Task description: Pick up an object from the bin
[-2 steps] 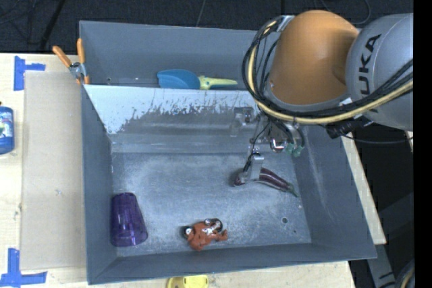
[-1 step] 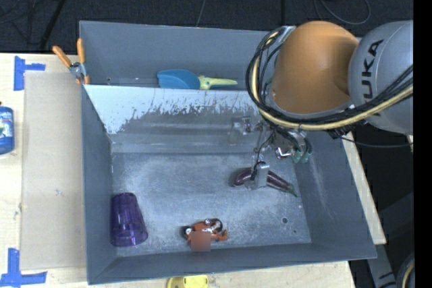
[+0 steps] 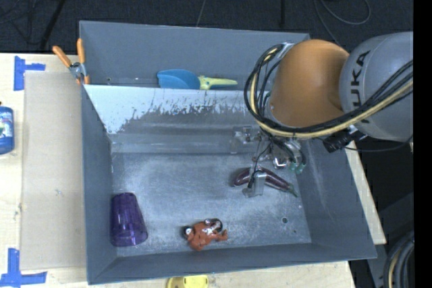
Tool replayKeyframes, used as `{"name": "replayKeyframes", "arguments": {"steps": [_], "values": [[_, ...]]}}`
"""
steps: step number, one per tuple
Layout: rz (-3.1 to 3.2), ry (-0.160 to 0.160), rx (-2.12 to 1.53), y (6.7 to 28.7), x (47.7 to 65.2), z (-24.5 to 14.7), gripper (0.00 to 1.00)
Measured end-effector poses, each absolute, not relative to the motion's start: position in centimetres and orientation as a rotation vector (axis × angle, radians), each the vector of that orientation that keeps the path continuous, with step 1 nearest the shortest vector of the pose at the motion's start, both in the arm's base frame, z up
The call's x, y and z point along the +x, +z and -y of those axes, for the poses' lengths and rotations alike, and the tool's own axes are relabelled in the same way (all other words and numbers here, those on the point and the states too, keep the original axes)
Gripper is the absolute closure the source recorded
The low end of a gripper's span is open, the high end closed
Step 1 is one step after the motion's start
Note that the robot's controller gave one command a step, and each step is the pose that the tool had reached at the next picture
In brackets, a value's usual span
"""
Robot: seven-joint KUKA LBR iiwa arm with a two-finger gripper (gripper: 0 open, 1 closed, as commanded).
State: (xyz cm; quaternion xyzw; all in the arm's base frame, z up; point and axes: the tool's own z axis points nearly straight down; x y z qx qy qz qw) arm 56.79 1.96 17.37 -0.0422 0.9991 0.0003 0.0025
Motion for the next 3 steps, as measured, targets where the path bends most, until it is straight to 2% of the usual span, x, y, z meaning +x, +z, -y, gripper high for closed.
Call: {"name": "replayKeyframes", "arguments": {"steps": [1, 2, 3], "values": [[-3.144, 0.001, -0.132, 14.9, 56.3, -0.1, 0.0], [-3.133, 0.0, -0.225, 12.3, 57.8, 2.2, 0.0], [-3.14, 0.001, -0.015, 8.9, 60.1, 5.4, 1.0]]}}
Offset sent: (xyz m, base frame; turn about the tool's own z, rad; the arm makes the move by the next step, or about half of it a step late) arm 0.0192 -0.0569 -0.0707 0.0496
